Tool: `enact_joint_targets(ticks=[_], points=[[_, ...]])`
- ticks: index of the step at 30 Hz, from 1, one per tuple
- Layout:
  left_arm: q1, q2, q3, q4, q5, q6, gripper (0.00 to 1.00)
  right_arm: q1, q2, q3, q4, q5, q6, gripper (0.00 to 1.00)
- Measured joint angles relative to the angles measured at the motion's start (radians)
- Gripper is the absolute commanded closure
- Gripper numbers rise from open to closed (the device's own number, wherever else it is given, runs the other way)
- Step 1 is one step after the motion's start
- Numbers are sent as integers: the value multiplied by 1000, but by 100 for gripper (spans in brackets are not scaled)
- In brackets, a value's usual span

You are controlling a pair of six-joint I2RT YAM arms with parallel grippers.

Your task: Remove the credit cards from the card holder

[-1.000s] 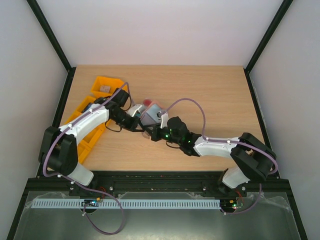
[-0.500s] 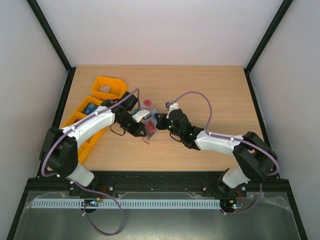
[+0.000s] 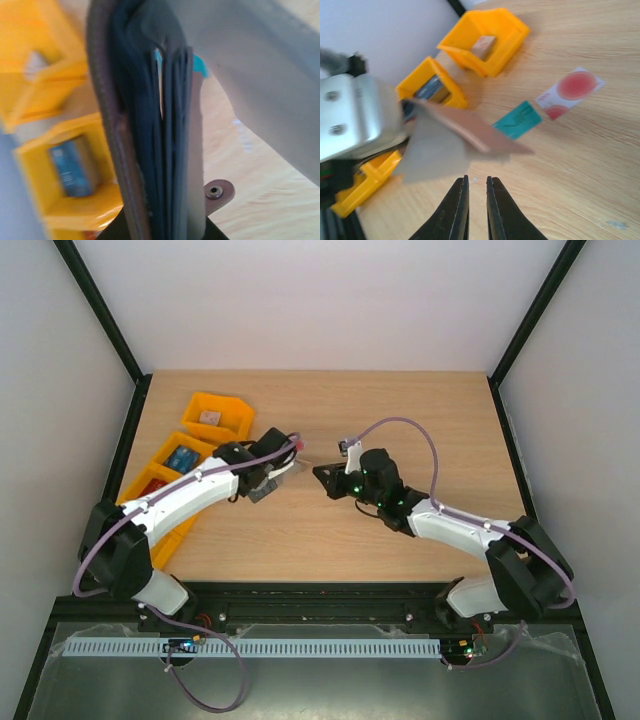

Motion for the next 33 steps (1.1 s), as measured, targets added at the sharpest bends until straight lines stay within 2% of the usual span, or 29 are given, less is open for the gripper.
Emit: enact_joint_targets(ticks=[5, 7, 10, 12, 13, 14, 17, 30, 32, 33], points=[[-45, 26, 6, 5, -306, 98, 98, -2, -69, -1, -16, -120, -51, 80], [-58, 45, 6, 5, -372, 127, 98, -2, -93, -1, -16, -152, -69, 71], [-68, 72, 29, -24, -417, 156, 98, -2, -120, -1, -26, -167, -93, 42], [-74, 95, 95, -69, -394, 158, 98, -2, -129, -3, -30, -164, -116, 24], [-75, 103, 138, -90, -370, 158, 98, -2, -130, -4, -30, -163, -120, 8], [-76, 104, 177, -100, -346, 156, 98, -2, -130, -5, -29, -163, -128, 0], [-80, 90, 254, -122, -278, 146, 98, -2, -110, 2, -26, -162, -153, 1], [-85, 85, 317, -248, 15, 112, 98, 0, 9, 60, 1, -97, -263, 0], [-85, 85, 331, -254, 68, 111, 98, -1, 18, 60, 7, -134, -278, 7], [-85, 84, 335, -258, 91, 110, 98, -1, 19, 60, 9, -152, -284, 14]])
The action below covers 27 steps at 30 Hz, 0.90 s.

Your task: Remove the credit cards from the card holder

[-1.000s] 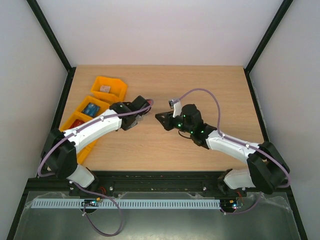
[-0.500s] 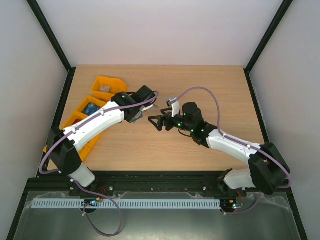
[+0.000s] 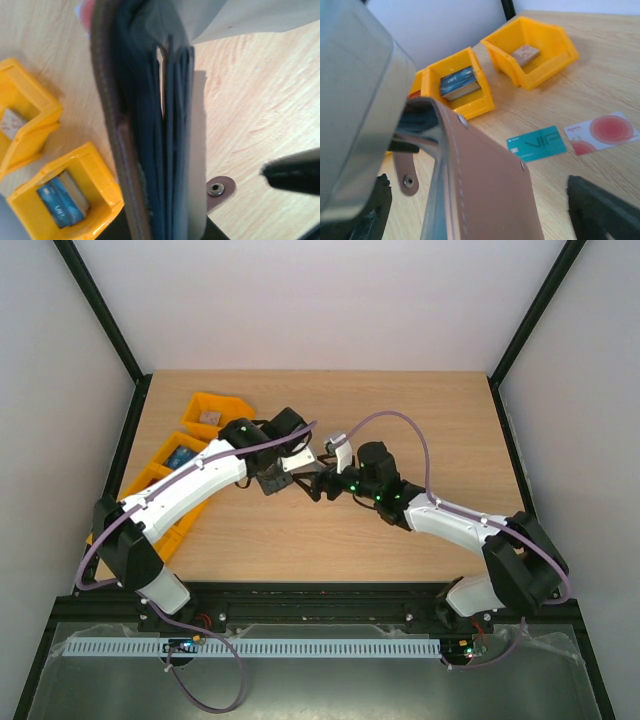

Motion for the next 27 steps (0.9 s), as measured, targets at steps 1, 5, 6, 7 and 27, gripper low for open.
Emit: enact_joint_targets(ticks=[1, 5, 6, 7, 27], points=[[0, -2, 0, -4, 23, 0, 98, 0, 0, 0, 2, -14, -5, 26], [1, -14, 0, -28, 95, -1, 98, -2, -8, -2, 9, -45, -11, 72], [3, -17, 0, -35, 116, -1, 98, -3, -14, -5, 10, -45, -11, 83], [8, -21, 0, -40, 139, -1, 98, -3, -25, -11, 13, -45, -11, 94], [333, -246, -76, 119, 789, 24, 35, -9, -170, -16, -45, -275, 21, 98]])
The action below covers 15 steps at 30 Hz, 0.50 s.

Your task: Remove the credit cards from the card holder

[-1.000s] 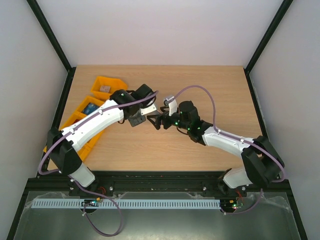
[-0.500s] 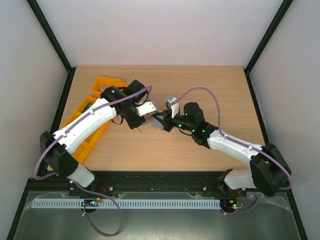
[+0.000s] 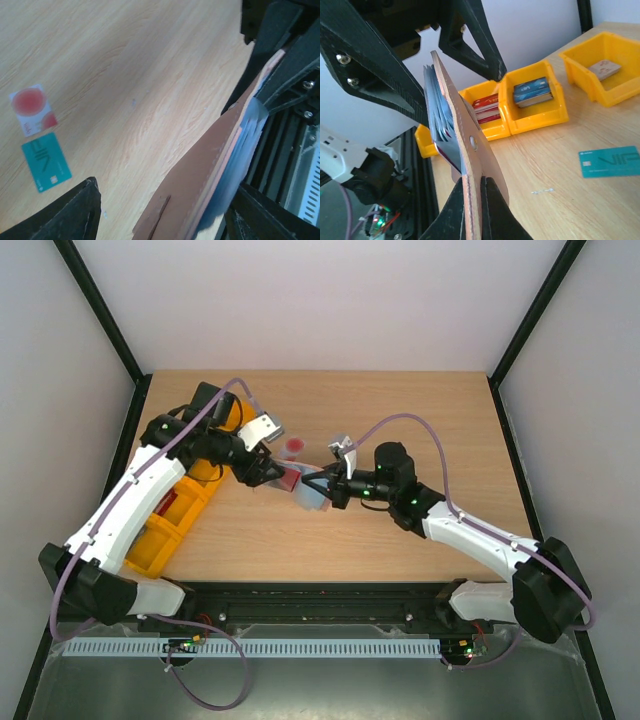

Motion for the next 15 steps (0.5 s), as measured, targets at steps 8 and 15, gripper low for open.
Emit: enact_joint_targets(ticks=[8, 15], points=[[41, -12, -66, 3, 161, 78, 42, 0, -23, 5, 4, -101, 22, 98], [50, -27, -90, -49, 248, 164, 94, -2, -28, 24, 2, -149, 19, 98]])
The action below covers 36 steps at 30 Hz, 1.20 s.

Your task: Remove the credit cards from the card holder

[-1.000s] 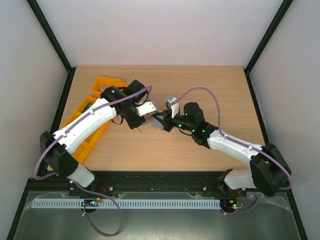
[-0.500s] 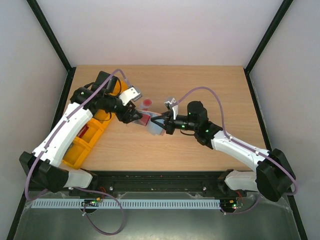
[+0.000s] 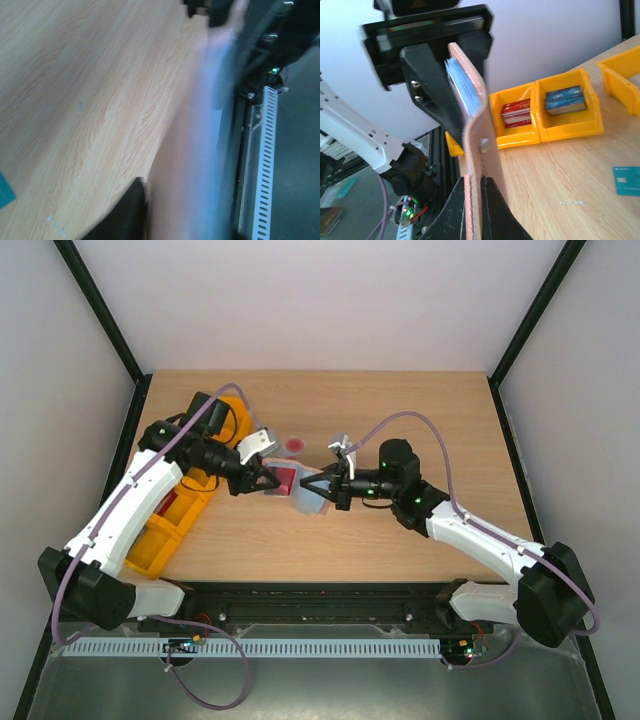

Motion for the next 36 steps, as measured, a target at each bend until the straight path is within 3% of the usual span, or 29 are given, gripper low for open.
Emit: enact_joint_targets(ticks=[4, 7, 10, 15, 22, 25, 27, 31, 36], points=[[-2, -8, 0, -26, 44, 22, 98, -11, 0, 5, -9, 0, -5, 93], [5, -11, -5, -23, 39, 10, 98, -22, 0, 6, -16, 25, -11, 64], [19, -17, -34, 25, -66, -83, 98, -48, 3, 14, -74, 160, -15, 60], [23, 22, -61, 101, -443, -249, 98, -62, 118, 139, -258, 401, -21, 61], [14, 69, -61, 154, -748, -343, 98, 26, 129, 124, -229, 480, 38, 65], [-2, 69, -53, 153, -719, -351, 98, 111, 134, 93, -82, 382, 85, 70], [-6, 69, -42, 145, -627, -349, 98, 137, 149, 76, 31, 316, 137, 73], [-6, 66, 0, 117, -424, -316, 98, 129, 195, 55, 207, 243, 227, 79], [-5, 37, 26, 71, -204, -246, 98, 79, 203, 23, 308, 203, 291, 85]])
